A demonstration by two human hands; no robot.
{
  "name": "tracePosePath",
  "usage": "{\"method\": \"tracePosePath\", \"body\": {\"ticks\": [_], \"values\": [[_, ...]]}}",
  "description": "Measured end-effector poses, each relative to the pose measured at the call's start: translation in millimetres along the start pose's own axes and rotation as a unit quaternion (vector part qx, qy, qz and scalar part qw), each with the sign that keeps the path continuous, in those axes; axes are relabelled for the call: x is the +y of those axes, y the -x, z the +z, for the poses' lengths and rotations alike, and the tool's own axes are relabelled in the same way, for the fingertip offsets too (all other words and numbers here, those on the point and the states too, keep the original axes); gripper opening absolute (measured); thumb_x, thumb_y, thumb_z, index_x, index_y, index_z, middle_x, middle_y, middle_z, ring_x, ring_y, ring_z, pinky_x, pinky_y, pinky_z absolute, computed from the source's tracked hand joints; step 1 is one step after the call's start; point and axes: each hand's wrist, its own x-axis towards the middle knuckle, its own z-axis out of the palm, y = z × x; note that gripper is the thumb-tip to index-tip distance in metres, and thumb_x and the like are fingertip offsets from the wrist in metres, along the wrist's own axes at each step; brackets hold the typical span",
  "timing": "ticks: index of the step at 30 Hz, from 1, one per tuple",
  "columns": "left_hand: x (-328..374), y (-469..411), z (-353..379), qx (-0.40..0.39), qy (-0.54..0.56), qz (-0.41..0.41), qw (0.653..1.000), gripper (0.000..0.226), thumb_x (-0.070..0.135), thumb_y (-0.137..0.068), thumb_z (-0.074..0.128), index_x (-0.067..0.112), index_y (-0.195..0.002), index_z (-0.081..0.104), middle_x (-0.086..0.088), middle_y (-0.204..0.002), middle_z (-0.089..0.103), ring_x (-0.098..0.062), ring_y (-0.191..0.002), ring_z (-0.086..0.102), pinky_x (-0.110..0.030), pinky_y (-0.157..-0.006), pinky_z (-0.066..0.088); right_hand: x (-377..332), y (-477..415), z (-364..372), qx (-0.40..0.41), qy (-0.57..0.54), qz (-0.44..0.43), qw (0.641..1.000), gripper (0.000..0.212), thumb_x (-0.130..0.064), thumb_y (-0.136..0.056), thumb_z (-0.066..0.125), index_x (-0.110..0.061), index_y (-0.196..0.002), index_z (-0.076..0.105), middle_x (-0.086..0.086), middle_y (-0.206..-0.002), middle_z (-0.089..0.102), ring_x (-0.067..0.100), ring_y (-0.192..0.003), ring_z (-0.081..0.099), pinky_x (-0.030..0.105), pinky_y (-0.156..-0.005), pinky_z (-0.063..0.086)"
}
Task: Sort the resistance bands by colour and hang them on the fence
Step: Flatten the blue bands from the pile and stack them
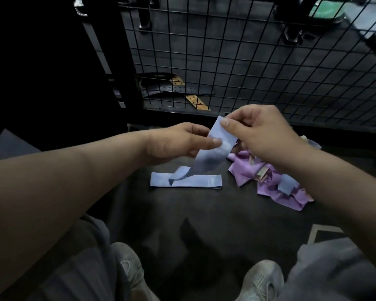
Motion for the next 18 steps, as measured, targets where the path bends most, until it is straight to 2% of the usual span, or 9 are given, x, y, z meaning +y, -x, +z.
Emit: {"method": "tracePosePath", "body": {"ticks": [1, 2, 4, 5, 8, 10, 12, 15, 18], "values": [[-1, 1, 0, -0.019, 0.008, -0.02, 1.0, 0.027, 0.026, -0.093, 0.065, 0.003, -0.107, 0.066, -0.011, -0.088, 0.064, -0.022, -0.075, 0.058, -0.031, -0.068, 0.049, 1, -2, 0, 0.02, -0.013, 0.006, 1.0, 0.012, -0.015, -0.095, 0.065, -0.004, -0.092, 0.068, 0.013, -0.08, 0.069, 0.012, -0.054, 0.065, 0.024, -0.05, 0.054], [-3, 1, -2, -0.039, 0.015, -0.041, 0.998, 0.021, 0.022, -0.093, 0.065, 0.005, -0.105, 0.066, -0.009, -0.091, 0.068, -0.021, -0.078, 0.063, -0.031, -0.071, 0.053, 2, -5, -1, 0.04, -0.025, 0.016, 0.999, 0.013, -0.016, -0.096, 0.064, -0.005, -0.092, 0.068, 0.014, -0.083, 0.069, 0.014, -0.055, 0.065, 0.027, -0.051, 0.057], [-11, 1, -4, -0.059, 0.024, -0.075, 0.995, 0.01, 0.013, -0.093, 0.064, 0.007, -0.1, 0.066, -0.012, -0.093, 0.072, -0.026, -0.084, 0.069, -0.039, -0.081, 0.059, 9, -10, -5, 0.07, -0.057, 0.047, 0.995, 0.014, -0.019, -0.097, 0.063, -0.007, -0.091, 0.067, 0.016, -0.089, 0.069, 0.02, -0.059, 0.067, 0.031, -0.057, 0.059], [-16, 2, -6, -0.057, 0.02, -0.087, 0.994, 0.006, 0.011, -0.093, 0.064, 0.007, -0.097, 0.066, -0.011, -0.089, 0.072, -0.025, -0.083, 0.07, -0.041, -0.081, 0.059, 15, -13, -8, 0.085, -0.085, 0.064, 0.991, 0.015, -0.019, -0.097, 0.062, -0.007, -0.091, 0.067, 0.017, -0.091, 0.069, 0.021, -0.062, 0.068, 0.031, -0.057, 0.059], [-35, 3, -14, -0.044, 0.0, -0.127, 0.991, 0.005, 0.013, -0.092, 0.066, 0.009, -0.089, 0.068, -0.007, -0.078, 0.07, -0.018, -0.067, 0.068, -0.032, -0.063, 0.056, 37, -22, -15, 0.138, -0.181, 0.116, 0.967, 0.016, -0.02, -0.098, 0.061, -0.006, -0.092, 0.065, 0.015, -0.093, 0.069, 0.017, -0.065, 0.07, 0.025, -0.059, 0.056], [-48, 3, -21, -0.019, -0.01, -0.164, 0.986, 0.009, 0.013, -0.09, 0.068, 0.007, -0.083, 0.068, -0.009, -0.072, 0.068, -0.018, -0.057, 0.065, -0.028, -0.054, 0.053, 57, -30, -18, 0.17, -0.2, 0.158, 0.952, 0.017, -0.02, -0.099, 0.06, -0.003, -0.099, 0.063, 0.014, -0.091, 0.065, 0.014, -0.057, 0.067, 0.024, -0.05, 0.054], [-62, -1, -33, 0.018, -0.041, -0.201, 0.979, 0.015, 0.017, -0.088, 0.072, 0.005, -0.081, 0.066, -0.009, -0.066, 0.067, -0.02, -0.052, 0.061, -0.027, -0.051, 0.051, 82, -38, -16, 0.173, -0.211, 0.214, 0.938, 0.015, -0.015, -0.1, 0.058, -0.001, -0.103, 0.06, 0.017, -0.089, 0.061, 0.018, -0.055, 0.065, 0.022, -0.042, 0.052], [-87, -8, -53, 0.082, -0.072, -0.24, 0.965, 0.022, 0.024, -0.082, 0.078, 0.006, -0.079, 0.066, -0.009, -0.058, 0.06, -0.017, -0.045, 0.053, -0.023, -0.044, 0.043, 128, -48, -6, 0.156, -0.177, 0.284, 0.929, 0.012, -0.011, -0.099, 0.058, -0.001, -0.093, 0.059, 0.014, -0.088, 0.059, 0.023, -0.064, 0.061, 0.022, -0.04, 0.052], [-128, -15, -70, 0.138, -0.051, -0.282, 0.948, 0.017, 0.015, -0.079, 0.081, 0.005, -0.081, 0.068, -0.01, -0.062, 0.056, -0.016, -0.048, 0.051, -0.021, -0.043, 0.042, 176, -48, 16, 0.146, -0.11, 0.303, 0.935, 0.015, -0.014, -0.099, 0.059, -0.005, -0.087, 0.061, 0.008, -0.082, 0.061, 0.02, -0.061, 0.06, 0.022, -0.041, 0.053]]}}
